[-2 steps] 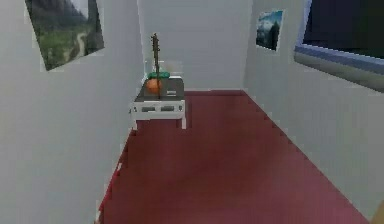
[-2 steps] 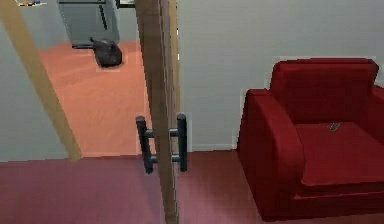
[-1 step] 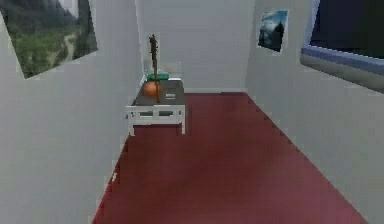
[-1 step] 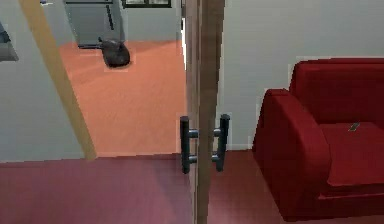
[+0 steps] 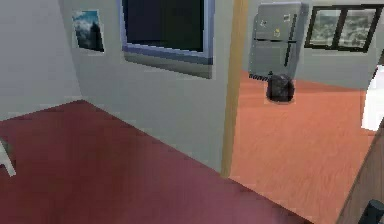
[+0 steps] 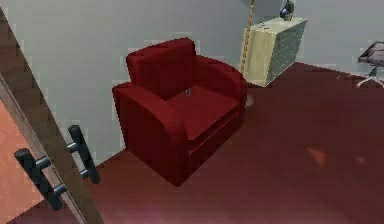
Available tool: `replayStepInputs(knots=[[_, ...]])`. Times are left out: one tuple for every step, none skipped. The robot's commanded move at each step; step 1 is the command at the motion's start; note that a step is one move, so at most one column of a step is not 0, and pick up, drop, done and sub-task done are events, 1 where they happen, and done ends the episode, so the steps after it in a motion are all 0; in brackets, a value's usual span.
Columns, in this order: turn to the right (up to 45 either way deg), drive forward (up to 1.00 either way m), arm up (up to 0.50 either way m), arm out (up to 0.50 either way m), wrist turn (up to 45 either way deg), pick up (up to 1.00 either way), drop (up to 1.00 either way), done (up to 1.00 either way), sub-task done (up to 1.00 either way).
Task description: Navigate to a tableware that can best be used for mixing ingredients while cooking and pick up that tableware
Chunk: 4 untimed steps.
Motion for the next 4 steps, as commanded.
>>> replayStepInputs(knots=[[12.0,0.00,0.00,0.00,0.0,0.00,0.00,0.00,0.00],[0.0,0.65,0.00,0.00,0.0,0.00,0.00,0.00,0.00],[27.0,0.00,0.00,0.00,0.0,0.00,0.00,0.00,0.00],[0.0,1.00,0.00,0.00,0.0,0.00,0.00,0.00,0.00]])
